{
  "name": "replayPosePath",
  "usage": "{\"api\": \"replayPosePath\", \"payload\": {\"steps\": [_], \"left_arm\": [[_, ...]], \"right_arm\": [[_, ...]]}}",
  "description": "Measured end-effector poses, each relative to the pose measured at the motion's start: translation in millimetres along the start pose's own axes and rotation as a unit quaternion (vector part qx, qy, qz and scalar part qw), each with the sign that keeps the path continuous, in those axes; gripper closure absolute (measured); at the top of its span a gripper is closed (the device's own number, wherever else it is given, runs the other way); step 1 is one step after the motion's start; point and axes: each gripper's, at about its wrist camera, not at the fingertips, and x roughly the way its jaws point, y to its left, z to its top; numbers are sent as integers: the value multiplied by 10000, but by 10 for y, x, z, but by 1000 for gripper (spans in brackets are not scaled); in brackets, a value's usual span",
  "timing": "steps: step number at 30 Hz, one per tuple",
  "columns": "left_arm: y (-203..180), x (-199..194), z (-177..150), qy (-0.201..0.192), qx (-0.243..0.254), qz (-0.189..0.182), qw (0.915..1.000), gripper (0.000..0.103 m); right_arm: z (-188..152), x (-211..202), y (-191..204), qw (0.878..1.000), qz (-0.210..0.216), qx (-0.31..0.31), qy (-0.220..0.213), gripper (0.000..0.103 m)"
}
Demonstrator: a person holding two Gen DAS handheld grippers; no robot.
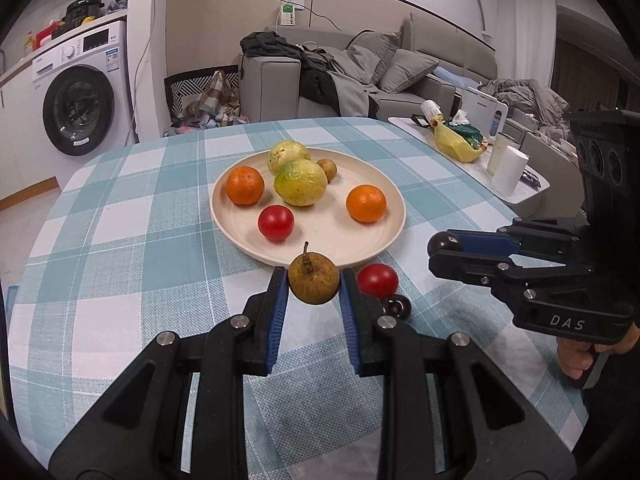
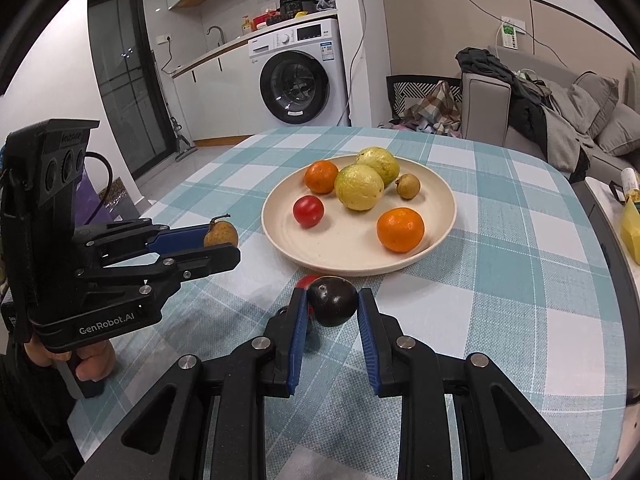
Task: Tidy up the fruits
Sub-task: 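Carry the plum with the right tool while the left tool carries the pear toward the plate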
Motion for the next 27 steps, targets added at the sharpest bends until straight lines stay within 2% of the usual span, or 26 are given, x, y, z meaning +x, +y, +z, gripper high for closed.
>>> {"api": "replayPosePath", "payload": {"steps": [17, 27], "left_arm": [[95, 144, 260, -146, -68, 197, 9997, 80], [115, 275, 359, -164, -53, 197, 9997, 80]], "right_arm": [[204, 91, -109, 9984, -91, 500, -262, 77], [311, 184, -114, 9979, -79, 562, -297, 77]]}}
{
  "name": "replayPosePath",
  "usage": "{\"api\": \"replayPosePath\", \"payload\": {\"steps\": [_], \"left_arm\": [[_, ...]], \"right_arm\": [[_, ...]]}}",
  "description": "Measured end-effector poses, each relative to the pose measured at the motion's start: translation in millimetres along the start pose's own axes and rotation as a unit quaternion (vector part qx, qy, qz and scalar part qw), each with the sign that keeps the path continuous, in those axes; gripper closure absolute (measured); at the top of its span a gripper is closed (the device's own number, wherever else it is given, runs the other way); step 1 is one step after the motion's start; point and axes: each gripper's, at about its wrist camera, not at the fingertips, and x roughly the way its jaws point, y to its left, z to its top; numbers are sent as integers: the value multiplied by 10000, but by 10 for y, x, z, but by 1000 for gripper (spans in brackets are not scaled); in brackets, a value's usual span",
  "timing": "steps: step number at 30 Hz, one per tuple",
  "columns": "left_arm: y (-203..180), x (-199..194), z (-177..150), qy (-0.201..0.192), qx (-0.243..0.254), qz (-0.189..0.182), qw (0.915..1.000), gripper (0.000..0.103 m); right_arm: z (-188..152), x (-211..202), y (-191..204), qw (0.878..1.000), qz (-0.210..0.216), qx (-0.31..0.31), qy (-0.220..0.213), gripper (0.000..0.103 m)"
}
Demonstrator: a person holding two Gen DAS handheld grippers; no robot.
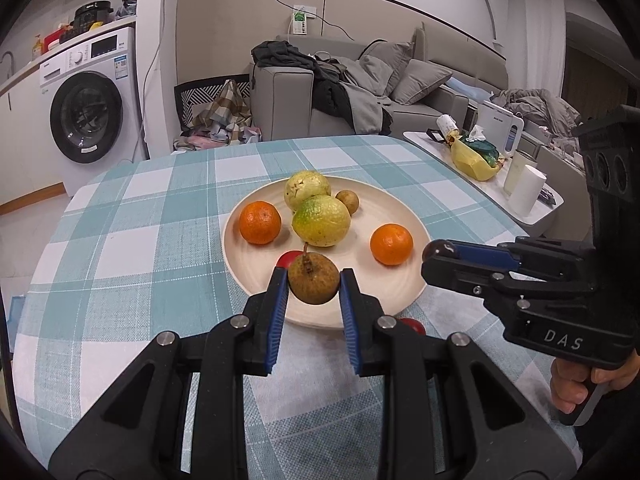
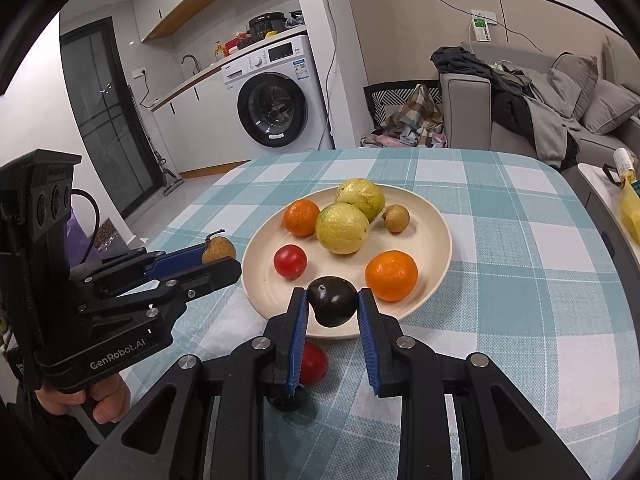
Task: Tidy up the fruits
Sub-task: 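Carry the plum with the right tool while the left tool carries the pear toward the plate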
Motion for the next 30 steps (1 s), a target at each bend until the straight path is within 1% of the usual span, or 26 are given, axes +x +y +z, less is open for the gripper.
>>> {"api": "replayPosePath", "payload": {"steps": [6, 9, 16, 30], "left_arm": [[-9, 111, 20, 30, 13, 23, 10000, 80], [-4, 88, 13, 20, 10, 3, 10000, 80], [-33, 286, -6, 108, 75, -39, 9999, 80], [-170, 494, -24, 251, 295, -113, 9992, 80]], "right_arm": [[27, 63, -15, 10000, -65, 72, 9, 77], [23, 91, -25, 9999, -118, 106, 16, 77], [17, 136, -95, 9997, -156, 209, 28, 77], [23, 217, -156, 9994, -211, 249, 93, 77]]}}
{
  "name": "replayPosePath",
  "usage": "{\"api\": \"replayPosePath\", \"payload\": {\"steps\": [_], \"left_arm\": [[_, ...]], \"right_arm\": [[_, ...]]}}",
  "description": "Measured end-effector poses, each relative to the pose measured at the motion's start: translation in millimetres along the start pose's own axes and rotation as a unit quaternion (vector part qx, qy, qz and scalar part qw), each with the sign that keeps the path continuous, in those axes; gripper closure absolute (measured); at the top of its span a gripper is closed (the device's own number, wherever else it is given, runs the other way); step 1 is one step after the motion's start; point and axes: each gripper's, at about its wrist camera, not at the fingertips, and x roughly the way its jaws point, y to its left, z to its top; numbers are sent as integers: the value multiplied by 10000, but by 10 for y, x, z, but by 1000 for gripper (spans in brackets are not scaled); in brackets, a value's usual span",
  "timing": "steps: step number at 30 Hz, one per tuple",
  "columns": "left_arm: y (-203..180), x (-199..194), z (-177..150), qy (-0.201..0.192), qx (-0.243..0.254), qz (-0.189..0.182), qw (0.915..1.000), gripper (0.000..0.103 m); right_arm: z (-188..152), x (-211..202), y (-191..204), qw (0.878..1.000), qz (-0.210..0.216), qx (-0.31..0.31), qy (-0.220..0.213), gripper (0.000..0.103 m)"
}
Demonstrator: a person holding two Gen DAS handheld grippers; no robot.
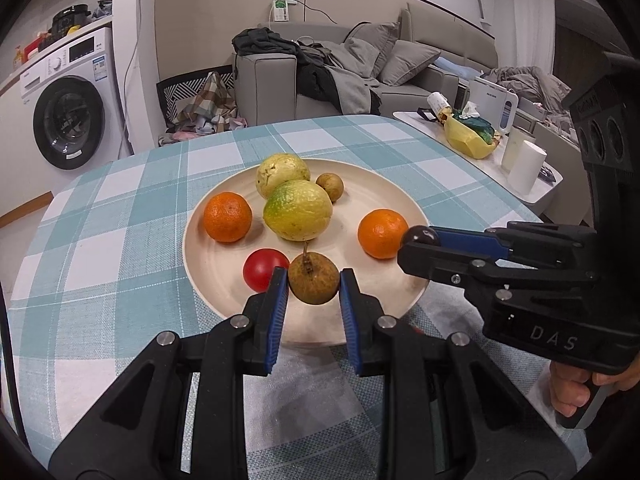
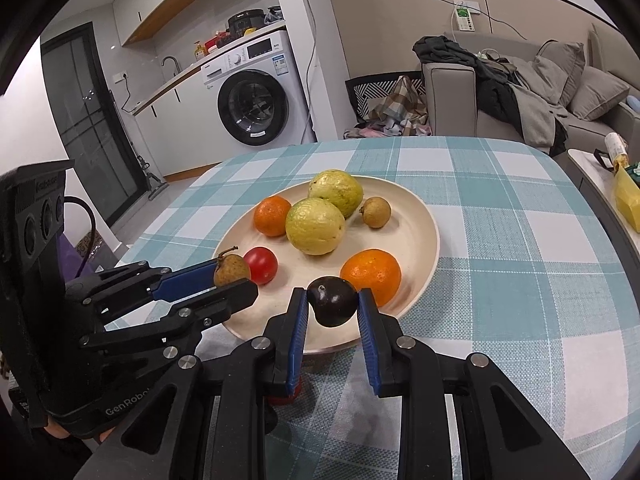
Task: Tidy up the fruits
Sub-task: 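Carry the plum with the right tool while the left tool carries the pear toward the plate, then open the right tool to drop the plum while the left tool releases the pear onto the plate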
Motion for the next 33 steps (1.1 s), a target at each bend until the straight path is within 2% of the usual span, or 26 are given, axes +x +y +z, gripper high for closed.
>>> {"api": "replayPosePath", "payload": {"steps": [28, 33], "left_arm": [[-37, 85, -2, 268, 53, 15, 9996, 80], [-12, 63, -6, 211, -16, -12, 9998, 80]], "right_arm": [[-34, 109, 6, 9999, -42, -66, 143, 77], [-39, 111, 12, 9999, -16, -70, 142, 75]]}}
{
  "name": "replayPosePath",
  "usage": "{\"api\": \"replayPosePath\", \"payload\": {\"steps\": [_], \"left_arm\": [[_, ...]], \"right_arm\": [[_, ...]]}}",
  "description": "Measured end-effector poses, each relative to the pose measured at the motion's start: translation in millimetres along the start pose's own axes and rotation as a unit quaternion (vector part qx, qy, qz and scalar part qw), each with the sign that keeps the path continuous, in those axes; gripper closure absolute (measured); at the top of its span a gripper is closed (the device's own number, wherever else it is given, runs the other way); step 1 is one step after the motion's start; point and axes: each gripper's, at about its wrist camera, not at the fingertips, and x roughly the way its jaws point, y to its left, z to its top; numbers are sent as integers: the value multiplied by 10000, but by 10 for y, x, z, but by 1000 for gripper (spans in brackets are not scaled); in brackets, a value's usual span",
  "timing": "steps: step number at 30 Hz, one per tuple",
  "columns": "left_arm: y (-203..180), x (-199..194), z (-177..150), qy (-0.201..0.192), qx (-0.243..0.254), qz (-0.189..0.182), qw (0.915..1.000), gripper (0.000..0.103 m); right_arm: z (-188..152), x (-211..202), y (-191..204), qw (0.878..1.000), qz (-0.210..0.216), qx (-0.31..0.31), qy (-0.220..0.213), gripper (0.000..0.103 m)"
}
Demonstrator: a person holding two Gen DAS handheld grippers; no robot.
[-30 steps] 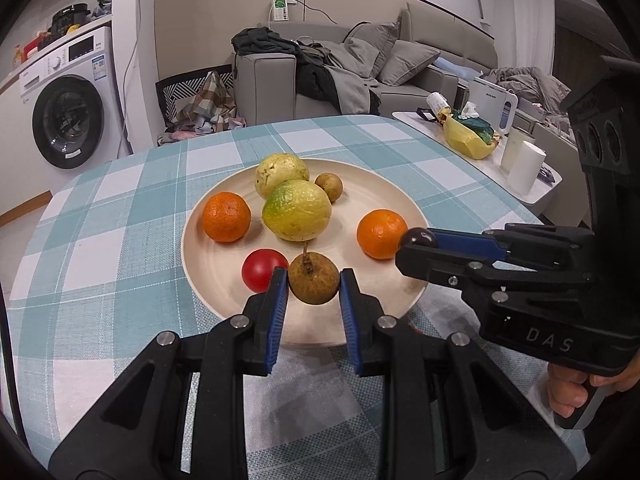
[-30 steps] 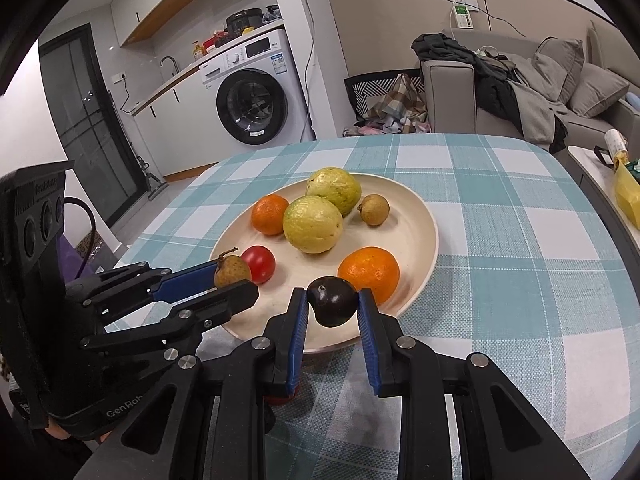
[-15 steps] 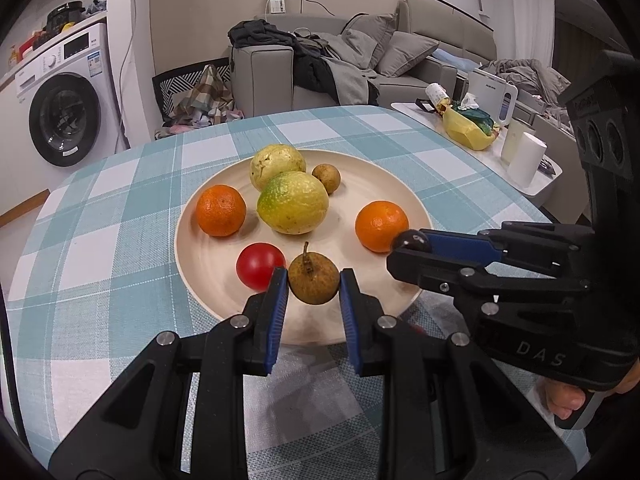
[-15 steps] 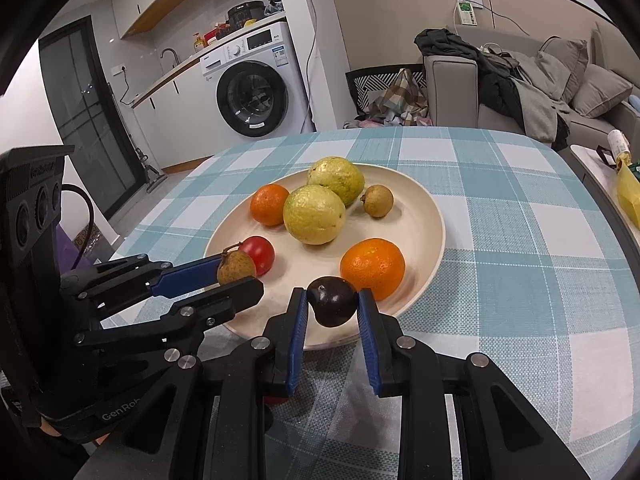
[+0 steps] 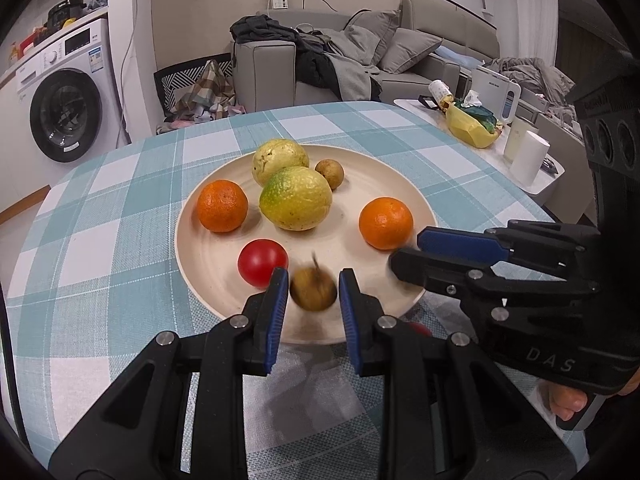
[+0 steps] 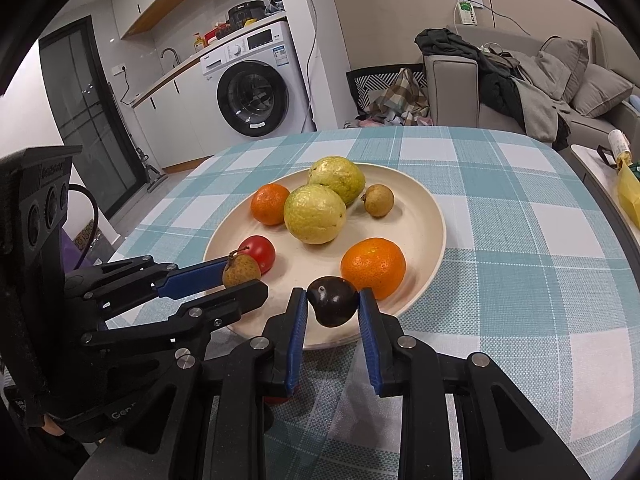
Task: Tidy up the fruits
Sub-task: 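Open the right tool to drop the plum while the left tool releases the pear onto the plate, then withdraw both open tools from the plate toward the remaining tomato and plum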
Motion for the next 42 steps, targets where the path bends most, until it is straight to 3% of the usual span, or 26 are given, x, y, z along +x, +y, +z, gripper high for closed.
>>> {"api": "replayPosePath", "payload": {"steps": [3, 6, 12, 14, 16, 18, 21, 24, 42], "left_arm": [[45, -16, -2, -37, -80, -3, 10000, 78], [75, -37, -25, -6, -103, 27, 9999, 68], [156, -164, -43, -126, -269, 180, 9994, 31], [205, -227, -49, -181, -369, 208, 9989, 21], [252, -291, -56, -204, -460, 205, 9985, 21], [286, -352, -65, -233, -520, 245, 9981, 20], [329, -469, -94, -325, -565, 312, 9974, 14], [362, -571, -126, -430, -615, 398, 9964, 1], [279, -838, -352, -539, -490, 671, 9951, 1]], "right_arm": [[-10, -15, 32, 10000, 24, -76, -15, 68], [-22, -41, 65, 9998, -29, -170, -35, 66], [-34, -167, 62, 9995, -152, -210, -182, 52], [-31, -219, 47, 9995, -136, -170, -229, 45], [-31, -277, 20, 9994, -117, -94, -305, 24], [-32, -338, -12, 9992, -109, -11, -383, 16], [-37, -400, -51, 9991, -64, 73, -404, 9], [-52, -431, -80, 9990, -89, 125, -413, 1], [-145, -456, -62, 9994, -228, 5, -259, 0]]}}
